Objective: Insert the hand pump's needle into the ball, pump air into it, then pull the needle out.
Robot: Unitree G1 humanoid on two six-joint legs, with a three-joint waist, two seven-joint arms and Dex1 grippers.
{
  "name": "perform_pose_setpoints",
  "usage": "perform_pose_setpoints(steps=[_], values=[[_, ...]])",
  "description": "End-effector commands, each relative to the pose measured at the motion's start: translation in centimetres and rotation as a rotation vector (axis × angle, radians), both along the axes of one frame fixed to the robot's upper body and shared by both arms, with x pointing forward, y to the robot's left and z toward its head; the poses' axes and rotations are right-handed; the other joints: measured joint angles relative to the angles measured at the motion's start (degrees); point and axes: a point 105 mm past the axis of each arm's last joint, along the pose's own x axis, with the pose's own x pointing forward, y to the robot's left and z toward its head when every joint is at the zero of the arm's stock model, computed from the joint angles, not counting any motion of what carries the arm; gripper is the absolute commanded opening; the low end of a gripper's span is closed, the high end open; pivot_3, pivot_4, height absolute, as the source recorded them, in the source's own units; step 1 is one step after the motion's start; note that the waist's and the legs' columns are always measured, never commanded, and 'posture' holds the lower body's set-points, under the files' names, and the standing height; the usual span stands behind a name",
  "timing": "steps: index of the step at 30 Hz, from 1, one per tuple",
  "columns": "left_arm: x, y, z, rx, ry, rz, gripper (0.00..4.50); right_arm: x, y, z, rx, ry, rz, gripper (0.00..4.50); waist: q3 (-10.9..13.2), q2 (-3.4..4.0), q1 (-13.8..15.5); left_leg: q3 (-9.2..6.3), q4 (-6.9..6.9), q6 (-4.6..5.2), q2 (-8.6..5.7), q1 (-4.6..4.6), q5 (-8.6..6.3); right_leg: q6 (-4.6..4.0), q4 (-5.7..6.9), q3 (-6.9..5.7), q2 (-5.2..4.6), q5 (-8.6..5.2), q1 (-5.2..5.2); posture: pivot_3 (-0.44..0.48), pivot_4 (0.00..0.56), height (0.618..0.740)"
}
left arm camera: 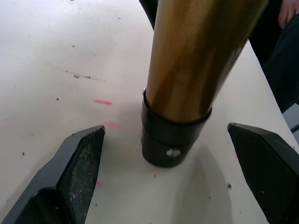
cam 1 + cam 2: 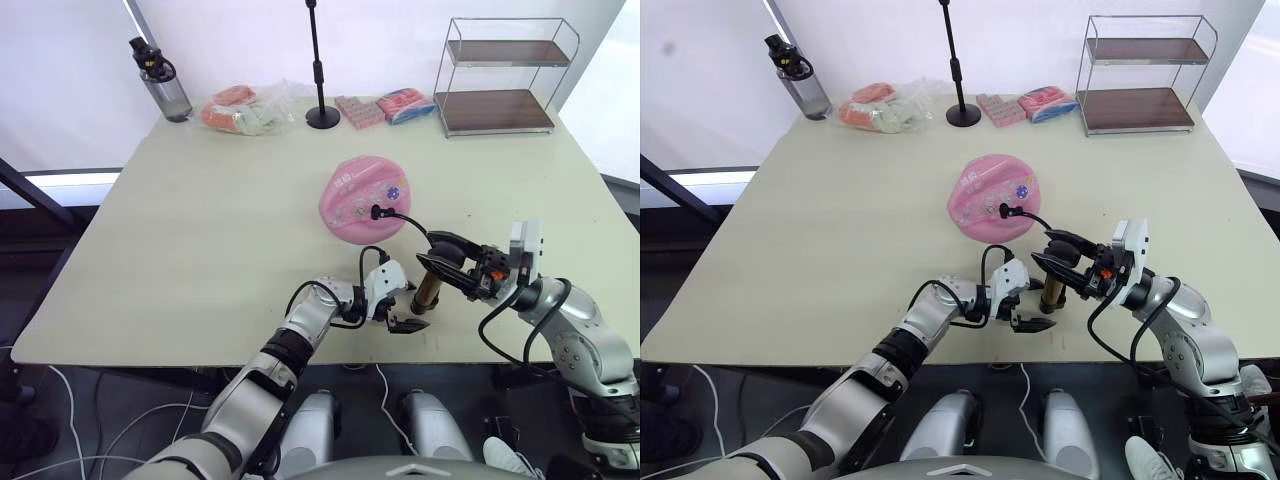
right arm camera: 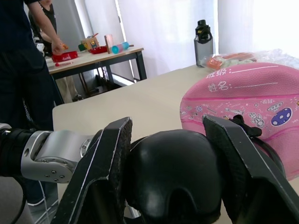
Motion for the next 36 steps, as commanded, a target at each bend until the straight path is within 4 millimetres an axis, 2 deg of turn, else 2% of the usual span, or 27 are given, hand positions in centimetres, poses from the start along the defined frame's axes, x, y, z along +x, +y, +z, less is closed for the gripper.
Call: perform_pose_setpoints(steps=[1,6,7,15,22,31,36], values=[[-0.3,-0.4,-1.0,0.022,-0.006,-0.002,3.69,0.1,-0.5,0.2,-0.034,-0.031,-0.03,1.92,0.0,-0.01,0.0,0.0,0.0,0.0,-0.01,0.01,0.0,0.0,0.0,0.0,0.0,0.0,0.01,0.0,0.15,0.731],[-0.4,-0.6,-1.5,0.02,-0.007,0.005,1.27,-0.1,-0.5,0.4,-0.048,-0.047,-0.021,1.92,0.0,-0.01,0.1,-0.03,0.0,0.0,-0.02,-0.01,0.0,-0.03,-0.03,-0.02,-0.01,0.02,0.01,0.0,0.15,0.731],[-0.5,-0.6,-1.6,0.019,-0.007,0.005,1.05,-0.1,-0.5,0.5,-0.049,-0.05,-0.021,1.92,0.0,-0.01,0.1,-0.03,0.0,0.0,-0.02,-0.01,0.0,-0.03,-0.03,-0.02,-0.01,0.02,0.02,0.0,0.15,0.731],[-1.1,-0.5,-2.4,0.011,0.014,-0.001,1.05,0.0,-1.2,2.2,-0.058,-0.088,-0.035,1.92,0.0,-0.01,0.2,-0.07,0.0,0.0,-0.03,-0.02,0.0,-0.02,-0.06,-0.06,-0.03,0.01,0.04,0.0,0.15,0.731],[-1.5,-0.4,-3.0,0.025,0.028,-0.016,1.05,-0.2,-2.1,6.0,-0.035,-0.107,-0.011,1.92,0.0,-0.01,0.1,-0.07,-0.02,0.0,-0.03,-0.09,0.0,-0.08,-0.1,-0.06,-0.04,0.04,0.01,0.0,0.15,0.731],[-2.3,-0.4,-3.7,0.044,0.055,-0.062,1.05,-0.3,-4.0,12.4,-0.018,-0.19,-0.018,1.92,0.0,-0.02,0.0,-0.13,-0.04,0.0,-0.02,-0.14,-0.01,-0.09,-0.14,-0.15,-0.03,0.04,0.01,0.0,0.15,0.731],[-2.6,-0.2,-4.2,0.051,0.077,-0.065,1.04,-1.1,-4.2,15.9,0.019,-0.227,-0.005,1.92,0.0,-0.04,0.0,-0.12,-0.06,0.01,-0.02,-0.18,-0.01,-0.11,-0.18,-0.14,-0.07,0.05,-0.01,0.0,0.15,0.731]])
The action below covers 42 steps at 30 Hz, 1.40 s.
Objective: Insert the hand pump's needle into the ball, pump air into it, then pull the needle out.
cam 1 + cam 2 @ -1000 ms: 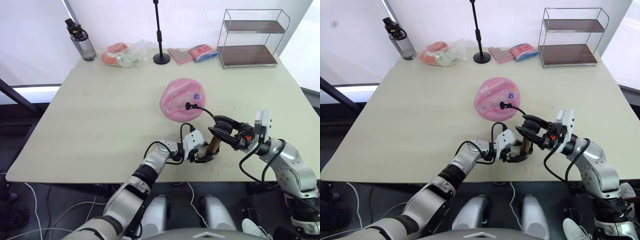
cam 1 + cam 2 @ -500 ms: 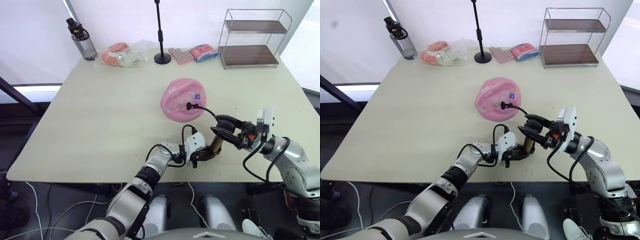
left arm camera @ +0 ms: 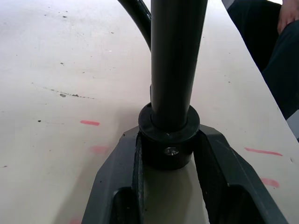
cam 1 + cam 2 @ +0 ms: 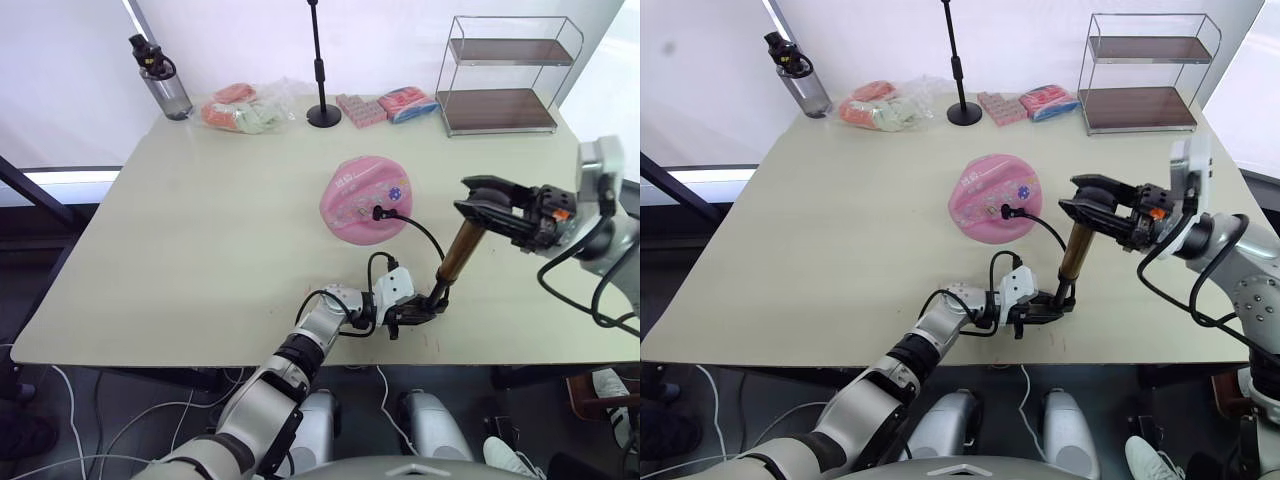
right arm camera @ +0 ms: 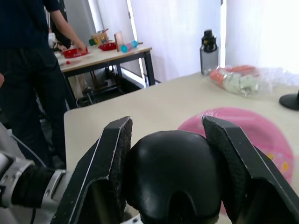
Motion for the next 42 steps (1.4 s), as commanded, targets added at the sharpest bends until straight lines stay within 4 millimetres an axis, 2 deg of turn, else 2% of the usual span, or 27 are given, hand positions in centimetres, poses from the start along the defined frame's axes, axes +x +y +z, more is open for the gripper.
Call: perform_pose_setpoints(steps=[1,5,14,22,26,31,37,42], values=[[-1.9,0.8,-3.2,0.08,0.109,-0.037,1.04,-1.4,-1.5,6.0,0.062,-0.209,-0.054,1.92,0.0,-0.01,0.0,-0.01,0.0,0.0,0.0,0.0,0.0,0.0,0.0,0.0,0.0,0.0,0.0,0.0,0.15,0.731],[-2.0,1.0,-3.5,0.088,0.111,-0.042,1.04,-1.5,-1.4,6.8,0.09,-0.198,-0.048,1.92,0.0,-0.01,0.1,-0.02,0.0,0.0,0.01,0.0,0.0,0.0,-0.01,-0.02,0.0,0.0,0.01,0.0,0.15,0.731],[-1.9,1.2,-3.8,0.088,0.078,-0.041,1.04,-1.5,-1.4,6.7,0.08,-0.162,-0.05,1.92,0.0,0.0,0.1,0.01,0.0,0.01,0.01,0.02,0.0,0.01,-0.01,-0.01,-0.02,0.0,0.01,0.0,0.15,0.731],[-1.6,0.6,-3.9,0.089,0.009,-0.029,1.03,-2.6,-0.9,6.4,0.027,-0.176,-0.023,1.92,0.0,0.0,0.4,0.01,0.02,0.01,0.01,0.02,0.0,0.02,-0.01,-0.01,-0.03,0.0,0.02,0.0,0.15,0.731],[-1.1,0.1,-3.7,0.089,-0.007,-0.006,1.03,-3.8,-0.2,5.1,-0.027,-0.179,0.021,1.92,0.0,-0.01,1.2,0.01,0.02,0.01,0.0,0.02,0.0,0.06,-0.01,-0.03,-0.03,-0.01,0.03,0.0,0.15,0.731],[-1.2,-0.1,-3.8,0.091,-0.008,-0.008,1.03,-4.2,0.3,4.0,-0.032,-0.181,0.02,1.92,0.0,-0.01,1.4,0.0,0.06,0.01,-0.01,0.08,0.0,0.24,-0.01,-0.05,-0.03,-0.09,0.1,0.0,0.15,0.731],[-1.5,-0.1,-4.2,0.093,0.02,-0.007,1.03,-3.6,0.7,-0.5,-0.082,-0.141,-0.016,1.92,-0.6,-0.19,1.3,-0.11,0.06,0.0,0.0,0.29,0.0,0.31,-0.1,-0.2,-0.03,-0.14,0.38,0.0,0.15,0.731],[-1.3,-0.1,-4.0,0.084,0.023,-0.001,1.03,-2.7,0.2,-3.2,-0.014,-0.071,-0.079,1.92,-1.3,-0.69,1.1,-0.16,0.03,-0.01,0.07,0.54,-0.01,0.29,-0.12,-0.29,0.01,-0.15,0.61,0.0,0.15,0.731]])
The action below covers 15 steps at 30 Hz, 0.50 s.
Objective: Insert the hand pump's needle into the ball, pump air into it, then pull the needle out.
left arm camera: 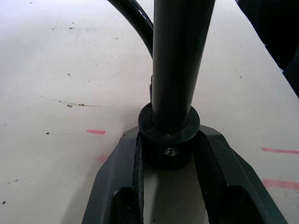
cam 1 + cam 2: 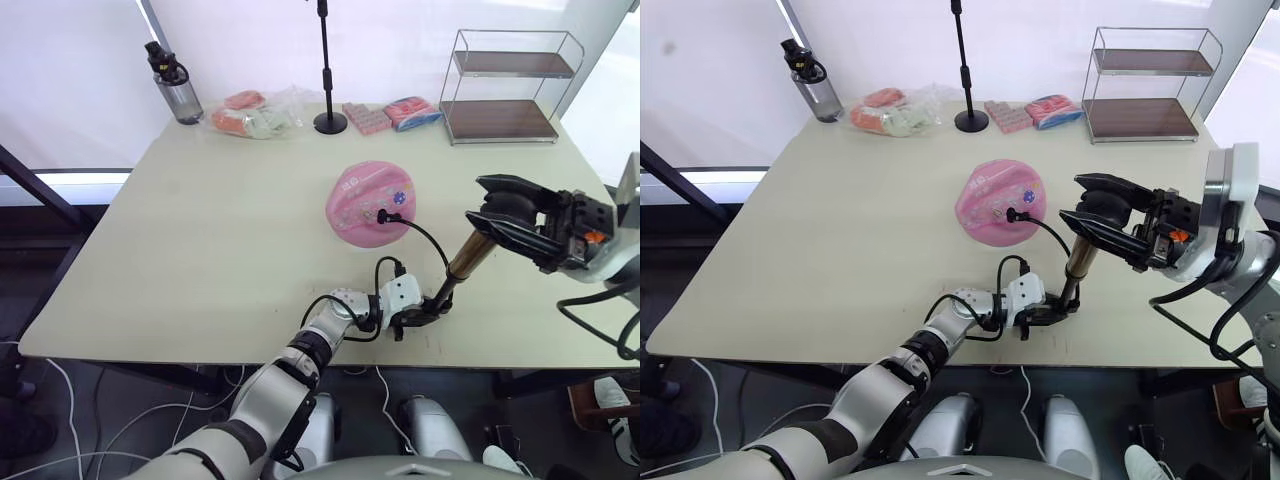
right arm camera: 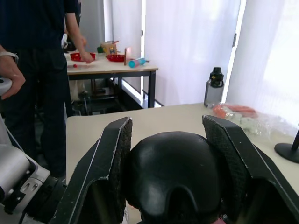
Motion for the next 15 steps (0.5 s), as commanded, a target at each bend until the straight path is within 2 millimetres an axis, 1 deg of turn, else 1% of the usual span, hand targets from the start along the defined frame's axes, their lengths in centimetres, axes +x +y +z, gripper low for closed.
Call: perform_pose_setpoints(steps=[1,3,7,11,15], values=[[-1.5,0.9,-2.8,0.069,0.104,0.002,1.03,1.2,-0.5,-3.1,-0.017,0.093,-0.067,1.92,-0.1,-0.14,-0.1,-0.03,-0.02,-0.01,0.05,0.08,-0.01,-0.03,0.0,-0.05,0.01,-0.02,0.07,0.0,0.15,0.731],[-1.5,0.9,-2.8,0.067,0.099,0.005,1.03,1.3,-0.5,-4.5,-0.028,0.114,-0.073,1.92,-0.2,-0.13,-0.2,-0.02,-0.03,-0.02,0.18,0.19,-0.01,-0.19,0.0,-0.05,-0.01,-0.11,0.17,0.0,0.15,0.731],[-1.7,1.1,-3.0,0.065,0.1,-0.001,1.03,1.8,-0.9,-7.2,-0.028,0.178,-0.105,1.92,-0.2,-0.17,-0.2,-0.07,-0.17,-0.03,0.25,0.47,-0.02,-0.25,-0.17,-0.13,0.0,-0.15,0.5,0.0,0.15,0.731],[-1.9,1.2,-3.1,0.069,0.097,-0.012,1.03,2.5,-1.3,-8.0,-0.006,0.203,-0.133,1.92,-0.2,-0.13,-0.1,-0.08,-0.21,-0.04,0.24,0.45,-0.02,-0.24,-0.23,-0.15,-0.02,-0.15,0.5,0.0,0.15,0.731],[-1.8,1.3,-3.1,0.065,0.103,-0.007,1.03,3.1,-1.2,-9.8,-0.02,0.245,-0.156,1.92,-0.2,-0.07,0.0,-0.12,-0.29,-0.03,0.23,0.42,-0.02,-0.22,-0.33,-0.21,-0.01,-0.14,0.5,0.0,0.15,0.731]])
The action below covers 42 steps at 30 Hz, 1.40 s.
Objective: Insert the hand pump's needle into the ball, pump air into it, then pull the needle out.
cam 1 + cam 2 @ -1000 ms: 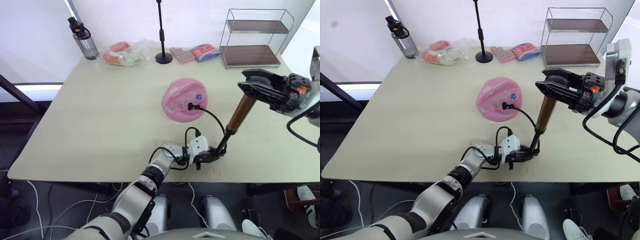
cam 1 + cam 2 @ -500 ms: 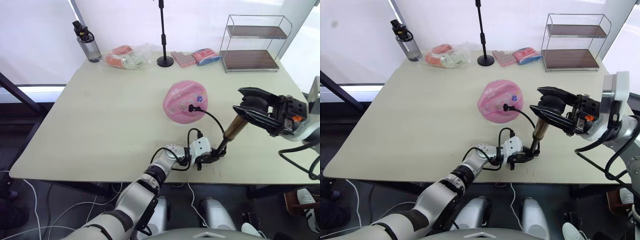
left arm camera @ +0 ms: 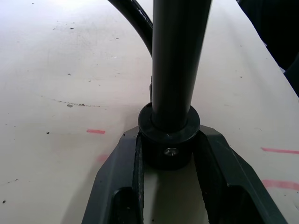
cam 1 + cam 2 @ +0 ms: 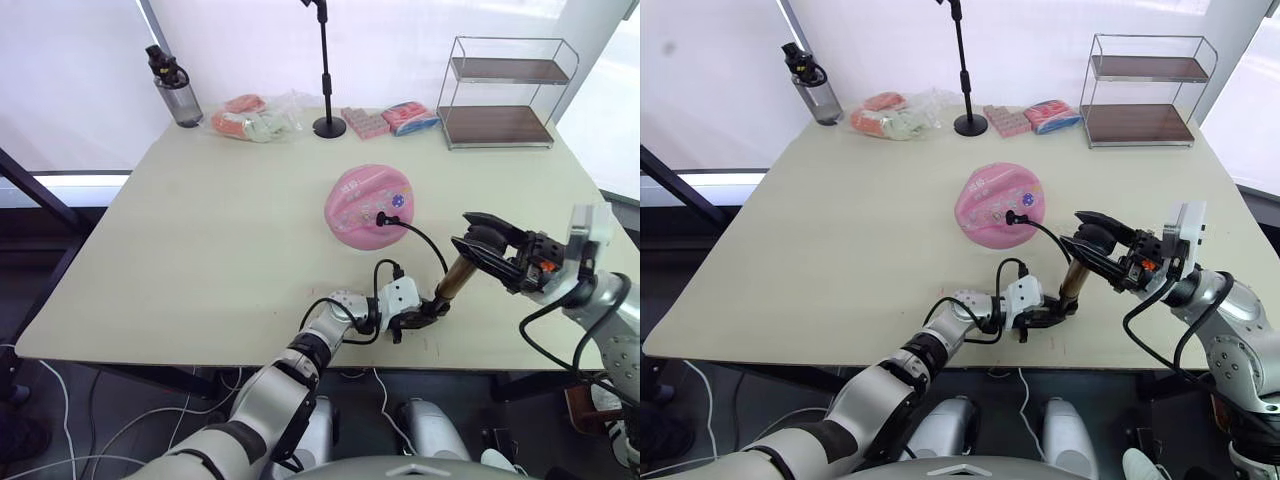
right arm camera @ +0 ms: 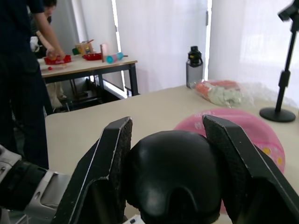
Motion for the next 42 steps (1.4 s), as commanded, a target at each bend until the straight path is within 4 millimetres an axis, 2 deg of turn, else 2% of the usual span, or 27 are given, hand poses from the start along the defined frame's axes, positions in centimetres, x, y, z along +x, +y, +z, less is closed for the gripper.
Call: perform_pose_setpoints(steps=[1,9,12,18,20,24,27,38,42], values=[[-1.7,1.0,-2.7,0.06,0.104,-0.009,1.03,0.7,-0.2,-3.3,-0.064,0.1,-0.048,1.92,0.0,0.03,0.0,0.0,-0.03,0.0,0.0,0.0,0.0,0.04,-0.03,0.0,0.0,0.02,0.0,0.0,0.15,0.731],[-1.7,1.1,-2.8,0.059,0.109,-0.008,1.03,0.8,0.1,-6.4,-0.116,0.172,-0.063,1.92,-0.1,0.15,-0.1,-0.01,-0.09,0.0,-0.01,-0.02,0.0,0.04,-0.15,-0.03,0.0,0.02,0.0,0.0,0.15,0.731],[-1.7,1.1,-2.8,0.058,0.112,-0.009,1.03,0.6,0.0,-6.5,-0.15,0.162,-0.043,1.92,-0.1,0.16,-0.1,-0.03,-0.1,0.0,-0.01,-0.01,-0.01,0.05,-0.16,-0.06,0.0,0.02,0.01,0.0,0.15,0.731],[-1.8,1.3,-3.0,0.062,0.119,-0.009,1.03,0.5,-0.6,-3.1,-0.193,0.033,0.021,1.92,-0.1,0.22,-0.1,-0.04,-0.13,0.0,0.0,-0.02,-0.01,0.02,-0.27,-0.09,-0.01,0.01,0.05,0.0,0.15,0.731],[-2.0,1.5,-3.1,0.063,0.125,-0.014,1.03,0.2,-0.8,-0.8,-0.19,-0.027,0.084,1.92,0.0,0.28,-0.1,-0.06,-0.14,0.0,-0.01,-0.06,-0.01,0.02,-0.33,-0.11,-0.02,0.01,0.05,0.0,0.15,0.731],[-2.1,1.8,-3.3,0.055,0.14,-0.01,1.03,-0.1,-1.1,2.4,-0.181,-0.1,0.154,1.92,0.1,0.46,0.0,-0.12,-0.13,0.01,-0.05,-0.36,-0.01,0.2,-0.45,-0.17,-0.05,0.12,-0.15,0.0,0.15,0.731],[-2.3,2.0,-3.4,0.057,0.14,-0.016,1.03,-0.1,-1.4,4.4,-0.17,-0.134,0.176,1.92,0.1,0.46,0.2,-0.25,-0.12,0.03,-0.24,-0.83,0.0,0.2,-0.44,-0.25,-0.04,0.15,-0.56,0.0,0.15,0.731],[-2.6,2.5,-3.8,0.086,0.122,-0.047,1.03,-1.0,-2.8,12.4,-0.08,-0.197,0.264,1.92,0.4,0.58,0.0,-0.31,-0.12,0.03,-0.25,-0.87,-0.01,0.16,-0.44,-0.31,-0.07,0.16,-0.58,0.0,0.15,0.731],[-2.7,2.6,-4.0,0.102,0.108,-0.047,1.03,-1.5,-2.9,14.1,-0.052,-0.201,0.283,1.92,0.4,0.57,0.1,-0.31,-0.13,0.03,-0.24,-0.91,-0.01,0.03,-0.45,-0.31,-0.07,0.23,-0.62,0.0,0.15,0.731]])
